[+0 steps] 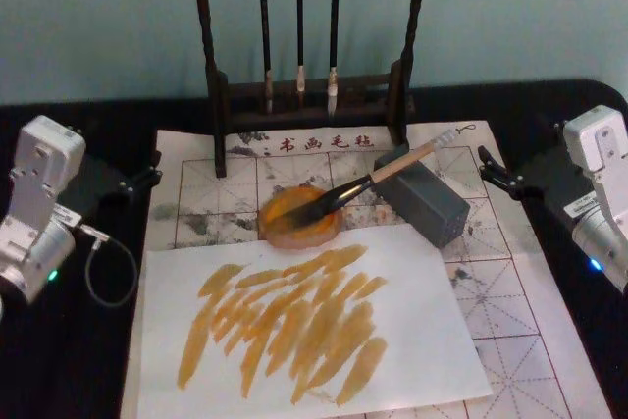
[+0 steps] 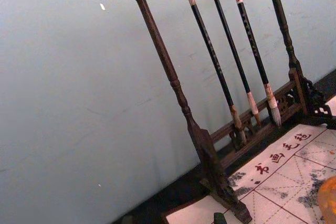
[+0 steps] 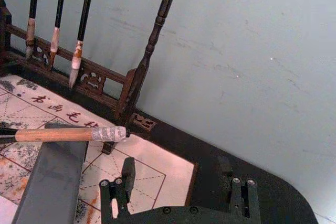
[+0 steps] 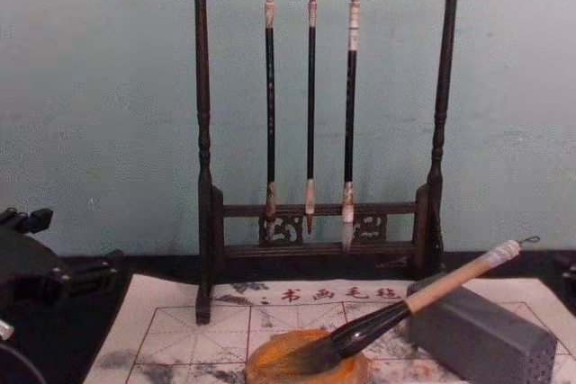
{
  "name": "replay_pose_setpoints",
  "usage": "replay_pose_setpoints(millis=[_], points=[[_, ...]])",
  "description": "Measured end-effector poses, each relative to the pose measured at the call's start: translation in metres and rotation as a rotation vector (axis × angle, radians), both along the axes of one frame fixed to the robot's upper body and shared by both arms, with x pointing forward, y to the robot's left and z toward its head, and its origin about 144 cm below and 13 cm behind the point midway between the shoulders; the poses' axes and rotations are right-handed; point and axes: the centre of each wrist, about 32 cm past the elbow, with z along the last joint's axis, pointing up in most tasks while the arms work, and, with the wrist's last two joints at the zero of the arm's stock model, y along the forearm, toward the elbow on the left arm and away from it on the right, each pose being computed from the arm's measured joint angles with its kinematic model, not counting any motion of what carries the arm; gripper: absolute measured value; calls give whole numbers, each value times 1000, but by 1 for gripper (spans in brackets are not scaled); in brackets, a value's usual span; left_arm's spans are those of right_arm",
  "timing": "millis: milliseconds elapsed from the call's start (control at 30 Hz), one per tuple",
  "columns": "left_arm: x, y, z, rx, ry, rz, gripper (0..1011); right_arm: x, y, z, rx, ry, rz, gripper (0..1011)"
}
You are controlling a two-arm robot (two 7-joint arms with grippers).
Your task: Pick up the brush from the inkstone, write on the paper, then place the brush back to its original position.
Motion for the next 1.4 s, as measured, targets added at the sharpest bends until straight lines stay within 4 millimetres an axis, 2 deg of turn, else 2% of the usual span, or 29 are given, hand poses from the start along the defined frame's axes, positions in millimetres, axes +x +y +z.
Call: replay_pose_setpoints(millis=[233, 500, 1000, 1400], points=[[0, 0, 0, 0, 0, 0, 1001, 0, 1, 1, 22, -6, 3, 1000], [0, 0, 0, 0, 0, 0, 1001, -3, -1, 5, 123, 19, 27, 1000], [0, 0, 0, 0, 0, 0, 1001, -8, -2, 14, 500, 233, 103, 1000], [0, 0, 0, 0, 0, 0, 1001, -4, 6, 8, 746, 357, 116, 1000]])
